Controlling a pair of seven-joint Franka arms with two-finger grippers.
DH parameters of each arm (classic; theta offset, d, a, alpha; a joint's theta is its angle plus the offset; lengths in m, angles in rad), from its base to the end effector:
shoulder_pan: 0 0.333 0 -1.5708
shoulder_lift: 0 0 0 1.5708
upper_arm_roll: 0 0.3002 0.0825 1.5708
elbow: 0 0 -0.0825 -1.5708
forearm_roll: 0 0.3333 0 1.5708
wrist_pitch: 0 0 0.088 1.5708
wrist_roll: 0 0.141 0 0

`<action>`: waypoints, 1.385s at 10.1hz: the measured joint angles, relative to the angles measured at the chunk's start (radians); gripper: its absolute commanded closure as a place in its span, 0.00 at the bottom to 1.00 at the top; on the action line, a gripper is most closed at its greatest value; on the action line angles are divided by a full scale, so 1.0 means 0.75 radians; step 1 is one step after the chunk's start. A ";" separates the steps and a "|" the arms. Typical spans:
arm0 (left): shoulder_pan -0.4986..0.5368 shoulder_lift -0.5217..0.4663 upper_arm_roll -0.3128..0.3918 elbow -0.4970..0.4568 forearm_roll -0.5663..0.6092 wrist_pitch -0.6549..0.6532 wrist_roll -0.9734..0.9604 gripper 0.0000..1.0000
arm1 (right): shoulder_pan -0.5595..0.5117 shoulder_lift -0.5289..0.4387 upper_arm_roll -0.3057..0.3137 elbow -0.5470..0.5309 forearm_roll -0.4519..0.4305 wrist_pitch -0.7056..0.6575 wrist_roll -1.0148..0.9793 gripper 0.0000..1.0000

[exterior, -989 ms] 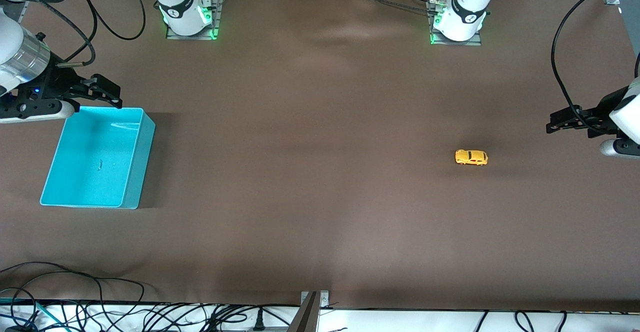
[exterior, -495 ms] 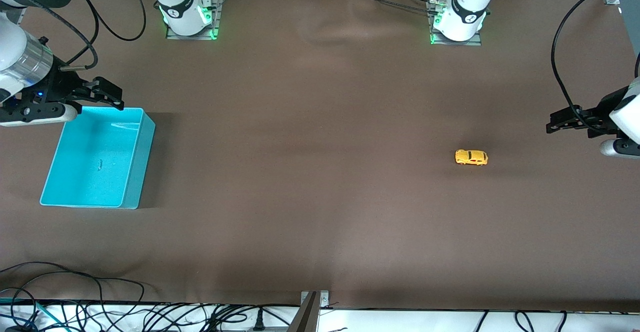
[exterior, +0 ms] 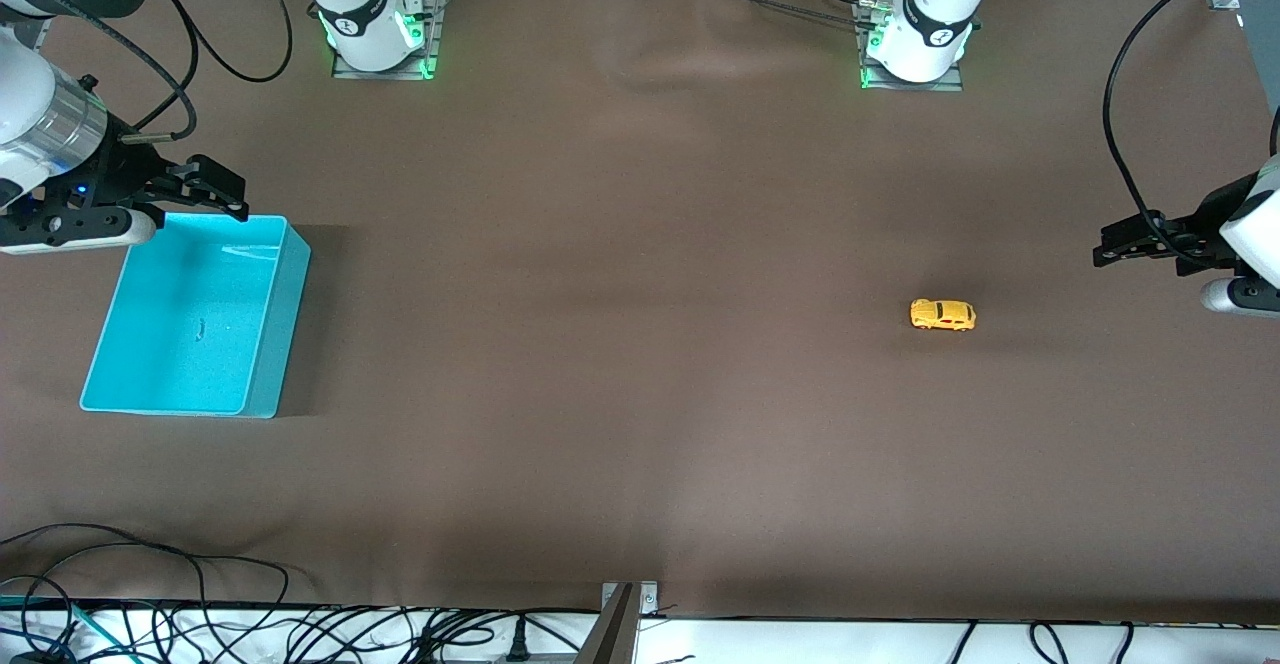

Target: Wind up and store yellow beetle car

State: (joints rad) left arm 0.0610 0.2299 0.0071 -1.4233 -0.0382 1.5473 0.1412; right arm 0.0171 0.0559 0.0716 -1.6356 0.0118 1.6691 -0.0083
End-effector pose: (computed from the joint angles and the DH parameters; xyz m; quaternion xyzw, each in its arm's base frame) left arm 0.5594 0.0323 0.5119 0.9978 -0.0360 -0.0507 0.0237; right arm 0.5226 0.0472 0.5270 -0.9988 -0.0478 0.0114 0.0074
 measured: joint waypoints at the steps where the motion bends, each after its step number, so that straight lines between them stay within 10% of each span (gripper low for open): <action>1: 0.007 0.000 0.003 -0.003 0.000 0.000 0.000 0.00 | 0.000 0.000 0.000 0.000 0.000 0.000 0.000 0.00; 6: 0.020 0.033 0.003 -0.069 0.000 0.088 -0.089 0.00 | 0.000 0.000 0.000 0.000 0.000 0.003 0.000 0.00; 14: 0.007 0.205 -0.011 -0.352 0.000 0.479 -1.815 0.00 | 0.000 0.001 0.000 0.000 0.000 0.004 0.000 0.00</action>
State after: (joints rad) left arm 0.0661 0.3833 -0.0009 -1.6872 -0.0383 1.9064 -1.2201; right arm 0.0174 0.0564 0.0718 -1.6358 0.0117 1.6718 -0.0084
